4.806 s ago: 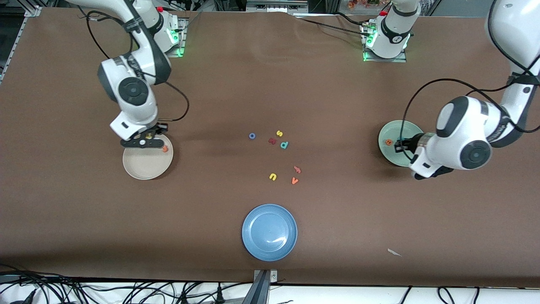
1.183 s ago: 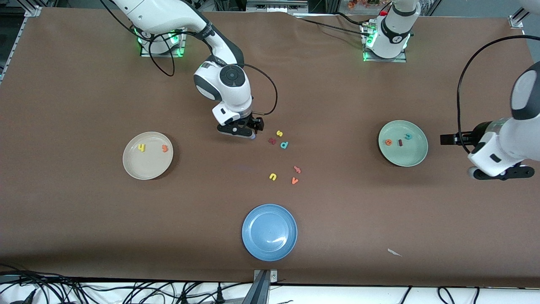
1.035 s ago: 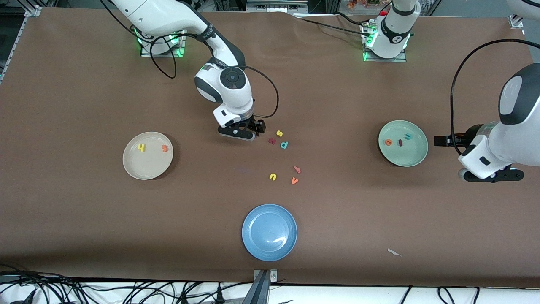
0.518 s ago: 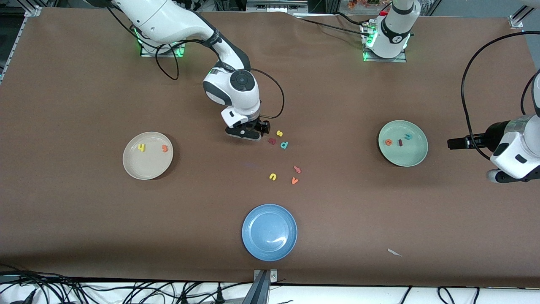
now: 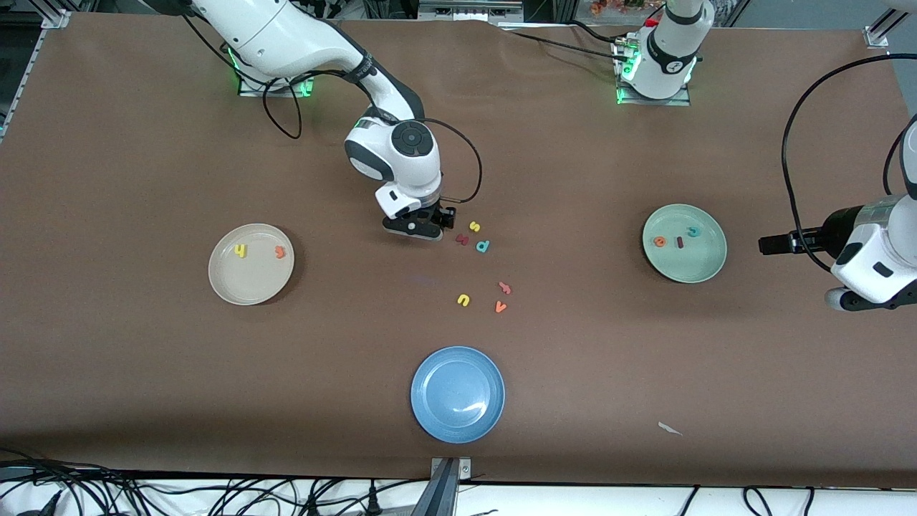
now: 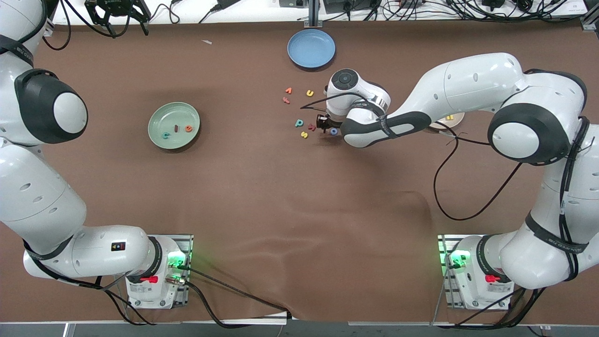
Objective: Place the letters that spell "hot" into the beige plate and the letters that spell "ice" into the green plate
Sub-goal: 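Lower the right gripper onto the blue ring and close on it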
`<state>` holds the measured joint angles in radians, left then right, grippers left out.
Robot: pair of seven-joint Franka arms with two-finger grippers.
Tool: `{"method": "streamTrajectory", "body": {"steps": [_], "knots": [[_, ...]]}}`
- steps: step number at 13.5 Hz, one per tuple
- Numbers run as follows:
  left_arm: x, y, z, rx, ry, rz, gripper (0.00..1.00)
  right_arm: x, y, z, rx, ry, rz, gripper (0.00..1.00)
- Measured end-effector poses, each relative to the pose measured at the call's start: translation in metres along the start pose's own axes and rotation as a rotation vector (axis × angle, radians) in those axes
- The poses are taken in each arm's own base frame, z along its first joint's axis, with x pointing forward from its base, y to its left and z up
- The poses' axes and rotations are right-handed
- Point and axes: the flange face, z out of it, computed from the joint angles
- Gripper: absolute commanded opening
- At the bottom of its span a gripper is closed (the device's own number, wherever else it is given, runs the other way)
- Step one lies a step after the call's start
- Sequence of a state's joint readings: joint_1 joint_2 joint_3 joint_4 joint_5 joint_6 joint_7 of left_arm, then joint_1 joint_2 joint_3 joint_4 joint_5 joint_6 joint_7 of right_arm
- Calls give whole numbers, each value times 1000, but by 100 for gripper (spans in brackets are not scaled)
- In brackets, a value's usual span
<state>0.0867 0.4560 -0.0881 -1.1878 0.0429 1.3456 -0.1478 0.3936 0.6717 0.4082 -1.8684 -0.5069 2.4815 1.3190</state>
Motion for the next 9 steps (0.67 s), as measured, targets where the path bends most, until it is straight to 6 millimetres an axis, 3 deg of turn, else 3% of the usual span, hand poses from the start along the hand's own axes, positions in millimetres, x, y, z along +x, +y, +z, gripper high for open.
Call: {"method": "streamTrajectory", "body": {"steps": [4,9], "knots": [[0,-1,0,0,2,-2,99,0,0,1,-1,0,1,57],[1,-3,0,0,4,-5,99,0,0,1,-1,0,1,55]]}}
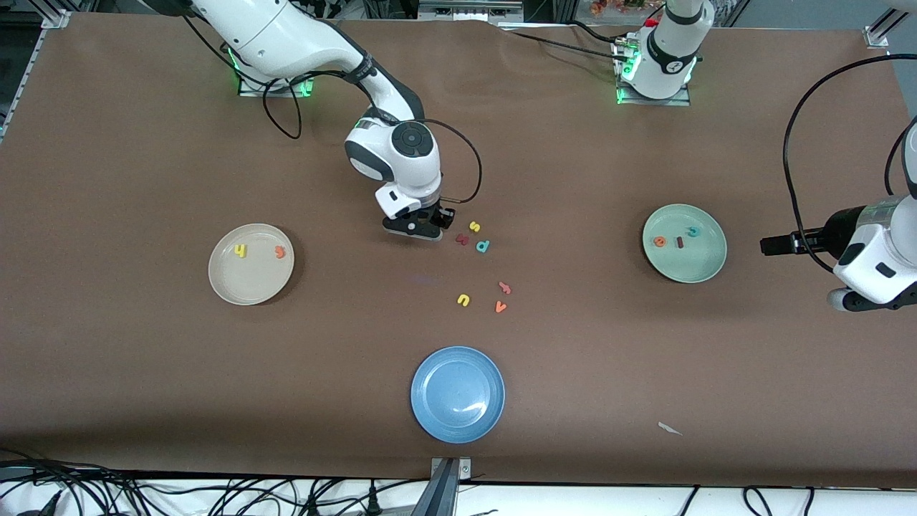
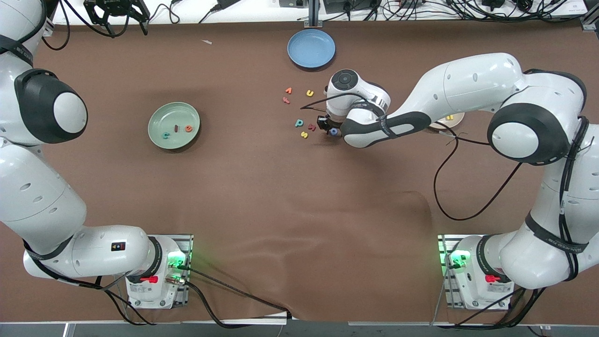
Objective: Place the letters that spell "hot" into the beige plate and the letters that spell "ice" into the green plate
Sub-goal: 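Lower the right gripper onto the blue ring and close on it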
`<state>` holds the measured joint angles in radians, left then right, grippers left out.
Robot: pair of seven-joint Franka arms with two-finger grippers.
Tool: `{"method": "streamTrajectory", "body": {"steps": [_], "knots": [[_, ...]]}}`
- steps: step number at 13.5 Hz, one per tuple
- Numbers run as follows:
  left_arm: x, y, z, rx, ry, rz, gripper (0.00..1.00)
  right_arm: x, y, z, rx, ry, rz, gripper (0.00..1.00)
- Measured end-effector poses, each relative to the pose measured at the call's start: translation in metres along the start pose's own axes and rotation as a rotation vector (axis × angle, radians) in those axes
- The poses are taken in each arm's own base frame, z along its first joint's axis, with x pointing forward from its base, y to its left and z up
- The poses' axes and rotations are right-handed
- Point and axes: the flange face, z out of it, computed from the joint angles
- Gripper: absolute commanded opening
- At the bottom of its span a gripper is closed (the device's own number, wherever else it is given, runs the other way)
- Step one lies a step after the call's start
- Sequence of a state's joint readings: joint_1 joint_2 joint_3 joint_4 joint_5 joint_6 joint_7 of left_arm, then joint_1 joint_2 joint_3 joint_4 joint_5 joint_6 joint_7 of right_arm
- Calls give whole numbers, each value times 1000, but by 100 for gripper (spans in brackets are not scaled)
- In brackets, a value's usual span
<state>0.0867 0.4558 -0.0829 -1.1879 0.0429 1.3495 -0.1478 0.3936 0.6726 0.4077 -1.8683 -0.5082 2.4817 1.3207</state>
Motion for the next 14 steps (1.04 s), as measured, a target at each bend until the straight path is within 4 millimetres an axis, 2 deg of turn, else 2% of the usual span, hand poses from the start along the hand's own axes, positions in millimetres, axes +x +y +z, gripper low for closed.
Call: {"method": "streamTrajectory", "body": {"steps": [7,11,14], "knots": [[0,0,3,1,-6,1,99,2,1,1,-2,2,3,55],[0,1,4,2,-10,1,99,2,1,0,0,9,-5,42],[0,1,5,2,-11,2,99,2,1,0,1,11,-7,38]]}}
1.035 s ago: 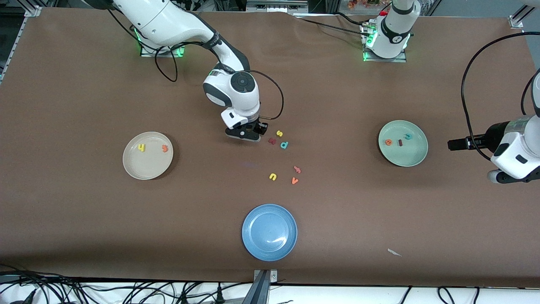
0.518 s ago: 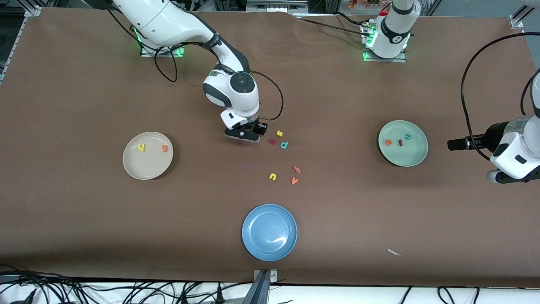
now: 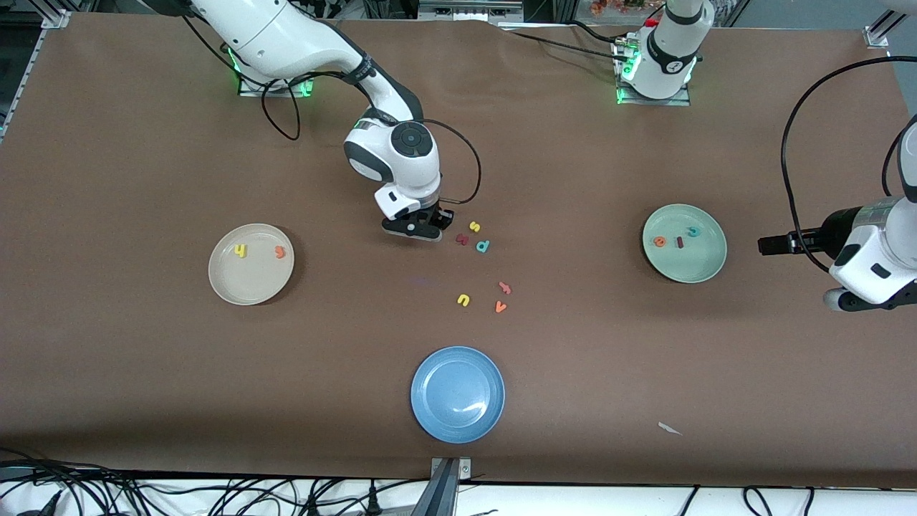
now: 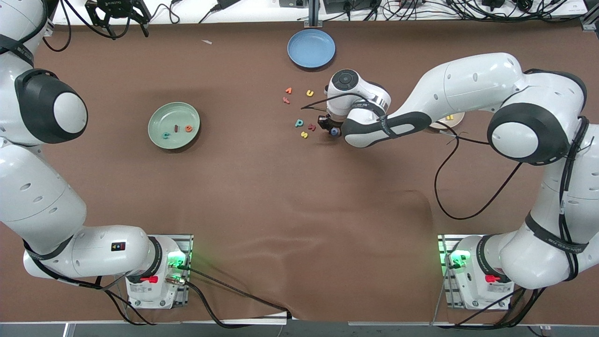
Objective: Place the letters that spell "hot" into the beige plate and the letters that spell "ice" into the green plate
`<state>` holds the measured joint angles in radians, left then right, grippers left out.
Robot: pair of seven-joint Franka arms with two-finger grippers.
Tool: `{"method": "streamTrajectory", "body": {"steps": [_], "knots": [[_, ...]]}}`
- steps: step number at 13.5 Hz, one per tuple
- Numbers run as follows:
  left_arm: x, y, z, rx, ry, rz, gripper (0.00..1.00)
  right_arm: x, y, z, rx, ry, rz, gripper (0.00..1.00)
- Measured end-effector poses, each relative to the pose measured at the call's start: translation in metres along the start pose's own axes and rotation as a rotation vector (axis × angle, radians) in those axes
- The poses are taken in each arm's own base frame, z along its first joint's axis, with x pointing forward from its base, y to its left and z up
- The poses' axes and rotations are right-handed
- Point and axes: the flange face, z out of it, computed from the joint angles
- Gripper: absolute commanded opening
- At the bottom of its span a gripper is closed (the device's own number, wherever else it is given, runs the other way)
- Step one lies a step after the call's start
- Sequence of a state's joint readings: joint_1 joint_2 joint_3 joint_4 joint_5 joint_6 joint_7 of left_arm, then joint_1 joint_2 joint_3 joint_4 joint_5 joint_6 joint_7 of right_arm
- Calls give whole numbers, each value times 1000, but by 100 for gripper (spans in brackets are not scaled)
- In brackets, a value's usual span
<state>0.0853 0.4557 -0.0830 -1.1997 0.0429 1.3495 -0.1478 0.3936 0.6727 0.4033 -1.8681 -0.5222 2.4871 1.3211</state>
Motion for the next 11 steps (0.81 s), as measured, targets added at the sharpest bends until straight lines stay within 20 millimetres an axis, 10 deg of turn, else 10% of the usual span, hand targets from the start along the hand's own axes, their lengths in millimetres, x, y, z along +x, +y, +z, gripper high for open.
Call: {"method": "streamTrajectory", "body": {"steps": [11], "knots": [[1,6,-2,-1,24,8,100,7,1,-3,4,11,5,17]]}}
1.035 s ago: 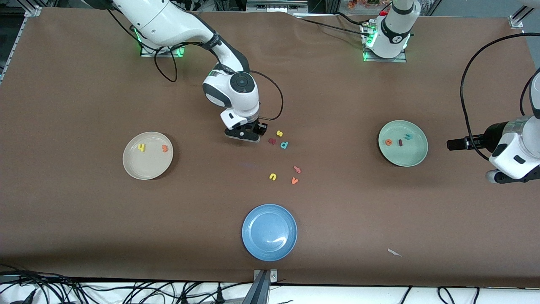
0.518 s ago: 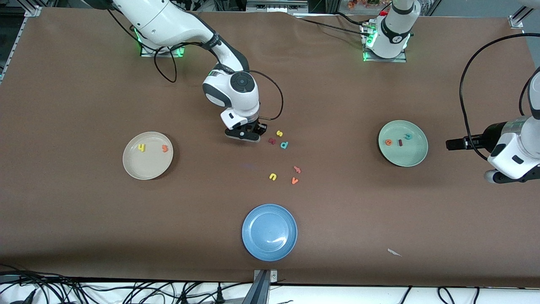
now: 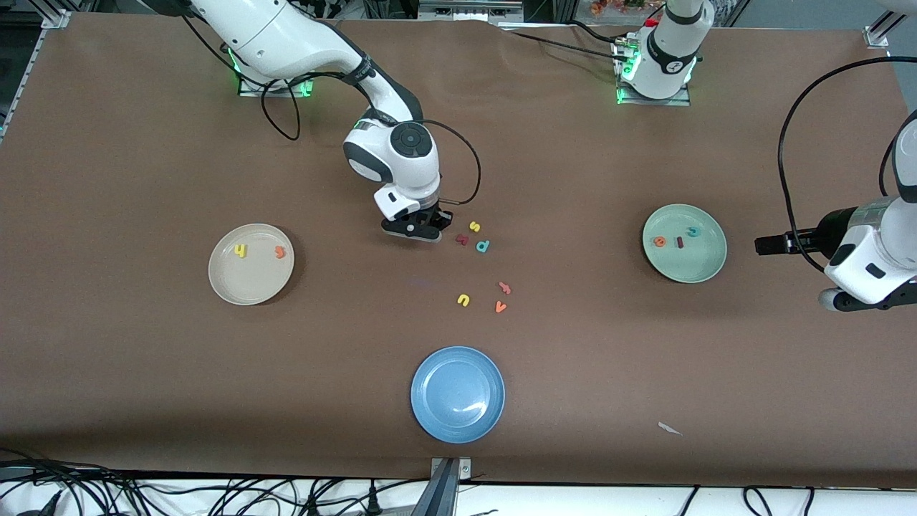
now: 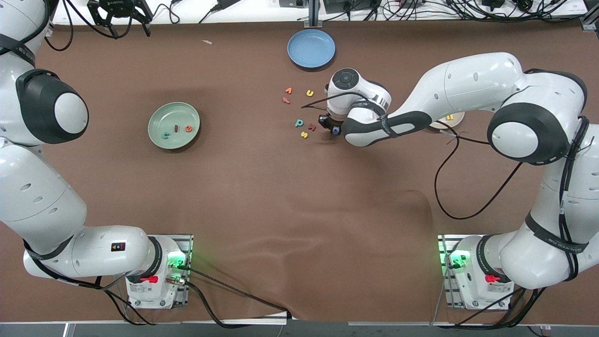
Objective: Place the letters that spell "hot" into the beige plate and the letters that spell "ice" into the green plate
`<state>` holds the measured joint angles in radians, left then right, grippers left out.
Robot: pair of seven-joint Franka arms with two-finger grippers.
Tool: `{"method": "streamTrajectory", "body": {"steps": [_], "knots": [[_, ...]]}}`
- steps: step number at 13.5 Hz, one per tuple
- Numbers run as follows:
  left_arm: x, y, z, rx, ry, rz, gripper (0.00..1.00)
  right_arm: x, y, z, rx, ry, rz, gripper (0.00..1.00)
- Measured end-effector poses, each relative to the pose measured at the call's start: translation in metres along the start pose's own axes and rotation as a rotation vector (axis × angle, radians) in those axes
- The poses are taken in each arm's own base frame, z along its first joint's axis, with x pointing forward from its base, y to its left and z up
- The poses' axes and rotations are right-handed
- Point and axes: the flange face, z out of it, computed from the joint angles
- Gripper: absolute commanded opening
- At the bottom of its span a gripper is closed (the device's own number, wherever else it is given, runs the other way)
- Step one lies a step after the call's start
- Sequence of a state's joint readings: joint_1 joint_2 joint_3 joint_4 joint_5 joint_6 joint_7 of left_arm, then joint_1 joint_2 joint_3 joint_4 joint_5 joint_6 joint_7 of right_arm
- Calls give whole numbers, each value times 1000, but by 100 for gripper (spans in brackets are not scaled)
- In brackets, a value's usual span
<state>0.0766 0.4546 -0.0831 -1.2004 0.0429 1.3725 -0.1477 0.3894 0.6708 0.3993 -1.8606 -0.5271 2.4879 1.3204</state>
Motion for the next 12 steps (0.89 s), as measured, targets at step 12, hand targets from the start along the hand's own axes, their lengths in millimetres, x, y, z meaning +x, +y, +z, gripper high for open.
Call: {"method": "streamTrajectory", "body": {"steps": [12], "knots": [[7,2,-15,-15,112,19,100,81,111,-92,-216,16,-173,19]]}}
